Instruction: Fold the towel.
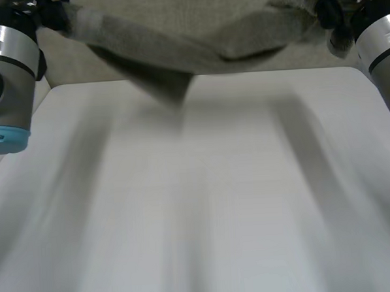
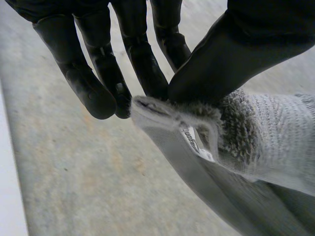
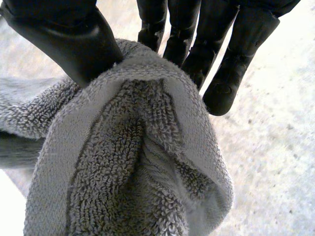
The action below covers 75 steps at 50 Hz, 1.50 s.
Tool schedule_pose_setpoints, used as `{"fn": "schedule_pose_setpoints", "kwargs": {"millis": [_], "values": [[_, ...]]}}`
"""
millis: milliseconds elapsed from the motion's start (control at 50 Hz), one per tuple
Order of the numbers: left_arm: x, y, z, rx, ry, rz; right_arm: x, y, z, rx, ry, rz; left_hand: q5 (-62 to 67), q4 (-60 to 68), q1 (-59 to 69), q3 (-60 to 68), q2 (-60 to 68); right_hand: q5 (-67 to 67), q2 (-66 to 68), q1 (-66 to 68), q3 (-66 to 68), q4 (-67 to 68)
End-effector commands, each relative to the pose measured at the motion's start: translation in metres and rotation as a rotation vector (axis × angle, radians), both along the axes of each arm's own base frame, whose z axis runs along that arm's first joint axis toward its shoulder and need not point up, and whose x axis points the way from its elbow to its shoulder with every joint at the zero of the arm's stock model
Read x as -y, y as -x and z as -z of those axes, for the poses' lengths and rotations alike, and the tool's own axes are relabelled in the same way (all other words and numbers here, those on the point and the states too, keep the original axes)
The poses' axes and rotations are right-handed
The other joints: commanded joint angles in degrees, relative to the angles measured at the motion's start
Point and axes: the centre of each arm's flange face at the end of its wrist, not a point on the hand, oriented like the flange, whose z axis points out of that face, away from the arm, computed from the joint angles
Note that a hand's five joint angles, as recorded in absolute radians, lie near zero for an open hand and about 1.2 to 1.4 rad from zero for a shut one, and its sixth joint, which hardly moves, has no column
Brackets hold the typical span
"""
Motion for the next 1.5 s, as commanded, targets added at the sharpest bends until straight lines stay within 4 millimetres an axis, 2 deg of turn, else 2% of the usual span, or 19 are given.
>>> {"fn": "schedule_pose_setpoints", "kwargs": {"millis": [20, 60, 80, 120, 140, 180, 200, 240, 400, 520, 840, 940, 1080, 1220, 1260, 1280, 1300, 1360, 1500], "values": [[-0.006, -0.011, 0.023, 0.009, -0.115, -0.021, -0.016, 0.000, 0.012, -0.040, -0.177, -0.071, -16.7, -7.5, -3.6, -8.3, -6.9, 5.0, 7.6, 5.8, 3.6, 3.3], [-0.011, -0.013, 0.054, 0.045, -0.235, -0.020, -0.020, -0.003, 0.038, -0.115, -0.311, -0.106, -16.7, -7.5, -3.6, -8.3, -6.9, 5.0, 7.6, 5.8, 3.6, 3.3], [-0.011, -0.013, 0.054, 0.045, -0.236, -0.020, -0.020, -0.003, 0.039, -0.116, -0.311, -0.106, -16.7, -7.5, -3.6, -8.3, -6.9, 5.0, 7.6, 5.8, 3.6, 3.3], [-0.021, -0.014, 0.089, 0.093, -0.360, -0.009, -0.028, -0.007, 0.070, -0.211, -0.438, -0.135, -16.7, -7.5, -3.6, -8.3, -6.9, 5.0, 7.6, 5.8, 3.6, 3.3], [-0.021, -0.014, 0.089, 0.094, -0.360, -0.009, -0.028, -0.007, 0.070, -0.211, -0.439, -0.135, -16.7, -7.5, -3.6, -8.3, -6.9, 5.0, 7.6, 5.8, 3.6, 3.3], [-0.034, -0.016, 0.121, 0.133, -0.471, 0.011, -0.038, -0.006, 0.100, -0.311, -0.544, -0.139, -16.7, -7.5, -3.6, -8.3, -6.9, 5.0, 7.6, 5.8, 3.6, 3.3], [-0.034, -0.016, 0.121, 0.134, -0.472, 0.011, -0.038, -0.006, 0.100, -0.312, -0.544, -0.139, -16.7, -7.5, -3.6, -8.3, -6.9, 5.0, 7.6, 5.8, 3.6, 3.3], [-0.047, -0.018, 0.149, 0.165, -0.561, 0.032, -0.047, -0.004, 0.131, -0.407, -0.635, -0.148, -16.7, -7.5, -3.6, -8.3, -6.9, 5.0, 7.6, 5.8, 3.6, 3.3], [-0.077, -0.030, 0.187, 0.284, -0.679, 0.034, -0.076, 0.006, 0.175, -0.521, -0.839, -0.180, -16.7, -7.5, -3.6, -8.3, -6.9, 5.0, 7.6, 5.8, 3.6, 3.3], [-0.088, -0.039, 0.183, 0.326, -0.671, 0.012, -0.088, 0.010, 0.178, -0.529, -0.885, -0.186, -16.7, -7.5, -3.6, -8.3, -6.9, 5.0, 7.6, 5.8, 3.6, 3.3], [-0.124, -0.047, 0.143, 0.308, -0.582, 0.027, -0.113, 0.015, 0.137, -0.526, -0.843, -0.192, -16.7, -7.5, -3.6, -8.3, -6.9, 5.0, 7.6, 5.8, 3.6, 3.3], [-0.147, -0.053, 0.124, 0.301, -0.545, 0.028, -0.132, 0.019, 0.119, -0.588, -0.866, -0.223, -16.7, -7.5, -3.6, -8.3, -6.9, 5.0, 7.6, 5.8, 3.6, 3.3], [-0.172, -0.048, 0.128, 0.327, -0.569, 0.118, -0.139, 0.022, 0.117, -0.651, -0.873, -0.235, -16.7, -7.5, -3.6, -8.3, -6.9, 5.0, 7.6, 5.8, 3.6, 3.3], [-0.187, -0.037, 0.142, 0.443, -0.620, 0.262, -0.125, 0.034, 0.120, -0.656, -0.880, -0.196, -16.7, -7.5, -3.6, -8.3, -6.9, 5.0, 7.6, 5.8, 3.6, 3.3], [-0.180, -0.035, 0.145, 0.507, -0.629, 0.269, -0.122, 0.034, 0.127, -0.657, -0.900, -0.198, -65.8, -56.6, -52.8, -57.5, -56.1, 5.0, 7.6, 5.8, 3.6, 3.3], [-0.180, -0.035, 0.145, 0.508, -0.629, 0.269, -0.122, 0.034, 0.127, -0.657, -0.900, -0.198, -66.1, -56.9, -53.1, -57.8, -56.3, 5.0, 7.6, 5.8, 3.6, 3.3], [-0.175, -0.033, 0.143, 0.527, -0.613, 0.268, -0.121, 0.034, 0.129, -0.658, -0.909, -0.201, -77.1, -67.9, -64.1, -68.7, -67.3, 5.0, 7.6, 5.8, 3.6, 3.3], [-0.164, -0.028, 0.130, 0.532, -0.561, 0.264, -0.121, 0.034, 0.131, -0.658, -0.914, -0.203, -84.1, -74.9, -71.1, -75.7, -74.3, 5.0, 7.6, 5.8, 3.6, 3.3], [-0.131, -0.017, 0.117, 0.506, -0.515, 0.258, -0.119, 0.033, 0.133, -0.652, -0.897, -0.196, -83.8, -74.6, -70.7, -75.4, -74.0, 5.0, 7.6, 5.8, 3.6, 3.3]]}}
